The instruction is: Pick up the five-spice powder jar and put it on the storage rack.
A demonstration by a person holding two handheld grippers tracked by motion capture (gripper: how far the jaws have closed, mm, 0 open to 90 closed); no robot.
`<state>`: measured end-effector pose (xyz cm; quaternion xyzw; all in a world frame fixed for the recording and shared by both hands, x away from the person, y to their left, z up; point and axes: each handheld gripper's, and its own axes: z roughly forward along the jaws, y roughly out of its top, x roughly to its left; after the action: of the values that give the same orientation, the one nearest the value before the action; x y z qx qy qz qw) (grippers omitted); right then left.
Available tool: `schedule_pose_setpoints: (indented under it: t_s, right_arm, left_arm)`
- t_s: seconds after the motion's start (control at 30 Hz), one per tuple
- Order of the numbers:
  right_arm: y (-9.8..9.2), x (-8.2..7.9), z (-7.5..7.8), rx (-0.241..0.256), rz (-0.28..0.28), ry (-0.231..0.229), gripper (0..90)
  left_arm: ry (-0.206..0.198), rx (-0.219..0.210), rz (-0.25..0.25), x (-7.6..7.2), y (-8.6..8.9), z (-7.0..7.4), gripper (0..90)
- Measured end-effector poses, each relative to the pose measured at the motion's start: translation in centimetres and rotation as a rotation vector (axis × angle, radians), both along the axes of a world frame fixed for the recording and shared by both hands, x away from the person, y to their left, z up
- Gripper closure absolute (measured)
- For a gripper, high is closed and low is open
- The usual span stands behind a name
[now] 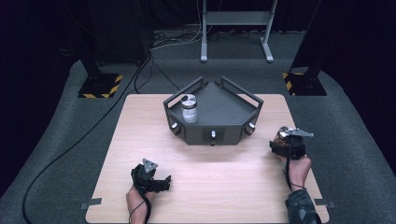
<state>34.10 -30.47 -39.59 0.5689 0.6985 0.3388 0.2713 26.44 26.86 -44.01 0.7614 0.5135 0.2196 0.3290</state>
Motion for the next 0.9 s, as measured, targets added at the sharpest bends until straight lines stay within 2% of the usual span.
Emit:
schedule_pose_setpoints:
  t_s: [0.6,0.9]
  right_arm:
    - [1.0,-0.1,2.5,-0.009,0.058,-0.029,29.8]
    - [1.6,0.1,3.9,-0.024,0.09,-0.029,29.8]
  left_arm:
    - [0.0,0.0,0.0,0.0,0.0,0.0,0.4]
    - [0.0,0.0,0.0,0.0,0.0,0.0,0.4]
